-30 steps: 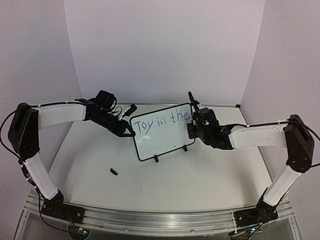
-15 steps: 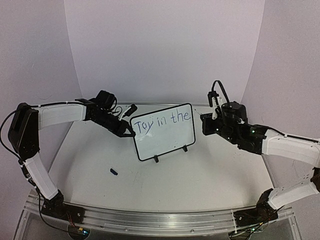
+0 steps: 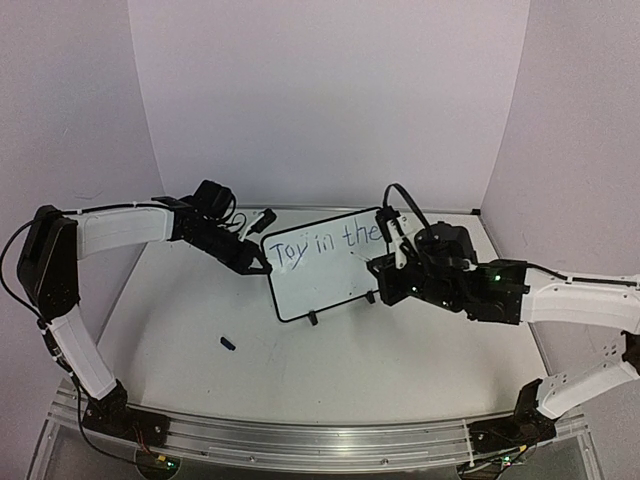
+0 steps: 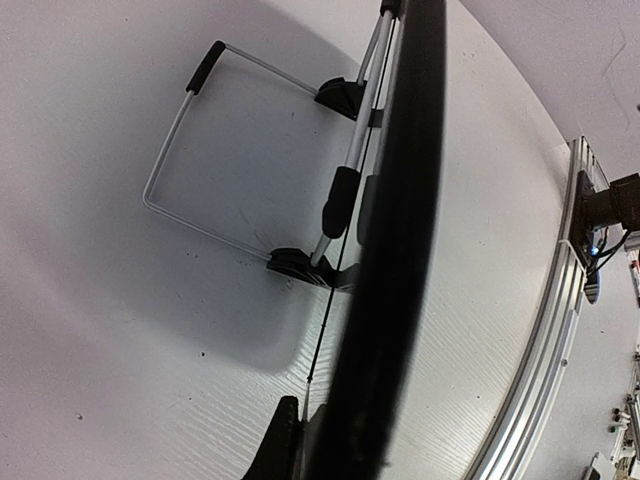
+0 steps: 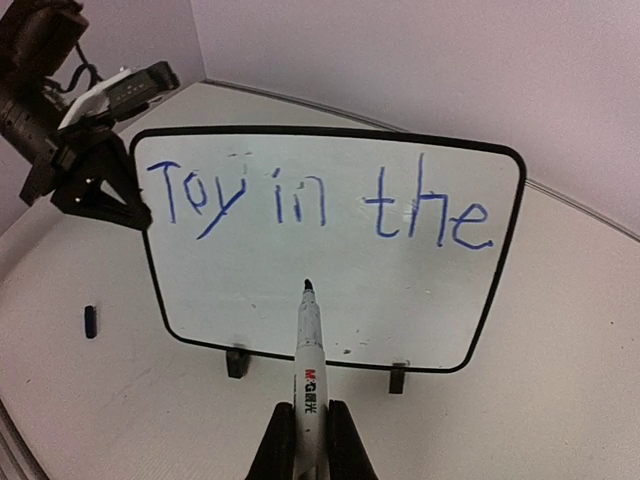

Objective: Write a sentence on the whiteboard

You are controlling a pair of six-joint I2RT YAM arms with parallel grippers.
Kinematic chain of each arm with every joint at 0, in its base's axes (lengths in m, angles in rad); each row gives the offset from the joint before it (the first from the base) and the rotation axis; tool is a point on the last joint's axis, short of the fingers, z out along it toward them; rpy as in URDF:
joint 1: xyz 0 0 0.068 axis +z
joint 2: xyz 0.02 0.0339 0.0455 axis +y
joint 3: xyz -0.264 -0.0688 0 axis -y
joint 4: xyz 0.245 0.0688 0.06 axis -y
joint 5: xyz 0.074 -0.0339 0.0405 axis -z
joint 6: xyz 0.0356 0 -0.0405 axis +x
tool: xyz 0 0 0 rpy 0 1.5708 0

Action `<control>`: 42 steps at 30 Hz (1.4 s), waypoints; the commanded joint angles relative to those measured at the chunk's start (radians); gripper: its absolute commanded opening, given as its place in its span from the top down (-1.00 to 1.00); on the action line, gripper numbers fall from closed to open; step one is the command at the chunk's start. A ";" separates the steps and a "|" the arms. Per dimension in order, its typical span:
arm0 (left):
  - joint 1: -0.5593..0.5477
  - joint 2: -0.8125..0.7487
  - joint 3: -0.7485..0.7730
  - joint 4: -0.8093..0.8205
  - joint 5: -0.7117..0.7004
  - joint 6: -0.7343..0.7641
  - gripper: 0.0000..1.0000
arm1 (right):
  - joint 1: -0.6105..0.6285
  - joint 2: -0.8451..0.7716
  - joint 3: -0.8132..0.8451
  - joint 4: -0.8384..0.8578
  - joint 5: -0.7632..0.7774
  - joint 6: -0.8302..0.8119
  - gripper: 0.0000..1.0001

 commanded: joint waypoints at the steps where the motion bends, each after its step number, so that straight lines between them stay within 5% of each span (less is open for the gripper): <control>1: -0.014 0.024 0.032 -0.028 -0.063 -0.010 1.00 | 0.075 0.067 0.061 0.041 0.012 0.015 1.00; 14: -0.031 0.014 0.031 -0.034 -0.075 -0.003 1.00 | 0.185 0.368 0.135 0.305 -0.041 0.060 1.00; 25: -0.031 0.021 0.034 -0.039 -0.075 -0.003 1.00 | 0.185 0.541 0.250 0.296 0.152 0.030 1.00; 42: -0.031 0.024 0.035 -0.040 -0.077 -0.002 1.00 | 0.134 0.641 0.317 0.278 0.129 0.011 1.00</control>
